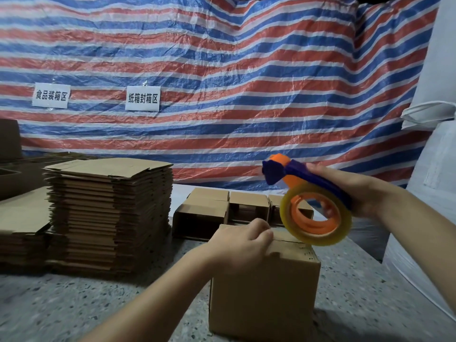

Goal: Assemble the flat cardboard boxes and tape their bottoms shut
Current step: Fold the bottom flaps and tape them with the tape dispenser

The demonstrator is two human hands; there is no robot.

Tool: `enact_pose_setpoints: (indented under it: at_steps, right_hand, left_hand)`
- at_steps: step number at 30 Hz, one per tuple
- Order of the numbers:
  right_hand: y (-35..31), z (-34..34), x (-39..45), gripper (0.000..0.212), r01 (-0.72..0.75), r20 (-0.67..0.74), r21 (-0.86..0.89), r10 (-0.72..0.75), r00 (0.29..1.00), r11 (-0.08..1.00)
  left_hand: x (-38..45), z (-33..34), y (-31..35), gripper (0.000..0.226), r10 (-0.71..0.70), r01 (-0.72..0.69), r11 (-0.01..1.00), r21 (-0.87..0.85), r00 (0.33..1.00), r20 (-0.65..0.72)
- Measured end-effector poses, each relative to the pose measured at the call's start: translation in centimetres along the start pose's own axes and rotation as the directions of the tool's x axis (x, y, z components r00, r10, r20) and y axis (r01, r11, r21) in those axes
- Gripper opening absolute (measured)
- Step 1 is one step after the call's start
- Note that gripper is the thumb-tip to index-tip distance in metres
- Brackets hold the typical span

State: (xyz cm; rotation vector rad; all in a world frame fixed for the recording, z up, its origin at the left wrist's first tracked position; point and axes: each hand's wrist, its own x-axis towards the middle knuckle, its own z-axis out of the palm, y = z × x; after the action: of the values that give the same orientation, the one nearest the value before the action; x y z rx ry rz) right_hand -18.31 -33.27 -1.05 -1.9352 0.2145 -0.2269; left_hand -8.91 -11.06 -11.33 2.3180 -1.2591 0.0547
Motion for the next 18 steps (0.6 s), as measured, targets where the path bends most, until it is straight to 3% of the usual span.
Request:
enact_pose_setpoints:
  at_steps: [3,6,8,10,11,12,14,18]
  right_hand:
    - [-0.2,0.9,0.6,0.069,-0.065,0.048,-0.027,0.067,0.997,0.997]
    - [0.1,1.3,1.0,0.069,-0.081,0.079,-0.062,0.086,0.993,0.995]
    - [0.0,1.4,1.3,0.072,-0.075,0.091,-0.1,0.084,0.992,0.992]
    - [-0.3,1.6,1.4,0.076,-0.074,0.097,-0.141,0.088,0.991,0.987]
    - [-0.4,1.8,1.4,0.077,-0.078,0.097,-0.162,0.094,0.991,0.984]
    - [-0.5,1.9,1.5,0.079,-0.082,0.092,-0.177,0.1,0.991,0.981]
    - [-0.7,2.0,1.6,0.08,-0.086,0.084,-0.191,0.104,0.991,0.978]
    - [-1.0,2.1,1.6,0.08,-0.093,0.084,-0.202,0.112,0.99,0.975]
  left_hand:
    - [0.1,-0.6,-0.5,0.037,-0.057,0.058,0.973,-0.222,0.998,0.011]
    - [0.3,-0.6,-1.0,0.028,-0.094,0.058,0.867,-0.495,0.994,-0.049]
    - [0.6,-1.2,-1.1,0.031,-0.187,0.048,0.711,-0.701,0.975,-0.122]
    - [0.9,-2.1,-0.7,0.034,-0.332,0.063,0.426,-0.902,0.939,-0.091]
    - [1.0,-2.6,-0.7,0.04,-0.397,0.071,0.317,-0.946,0.916,-0.064]
    - [1.2,-2.9,-0.8,0.049,-0.44,0.079,0.269,-0.96,0.896,-0.049]
    - [1.3,-3.4,-0.7,0.058,-0.482,0.091,0.27,-0.959,0.875,-0.053]
    - [1.5,-3.8,-0.4,0.055,-0.499,0.147,0.259,-0.955,0.867,-0.002]
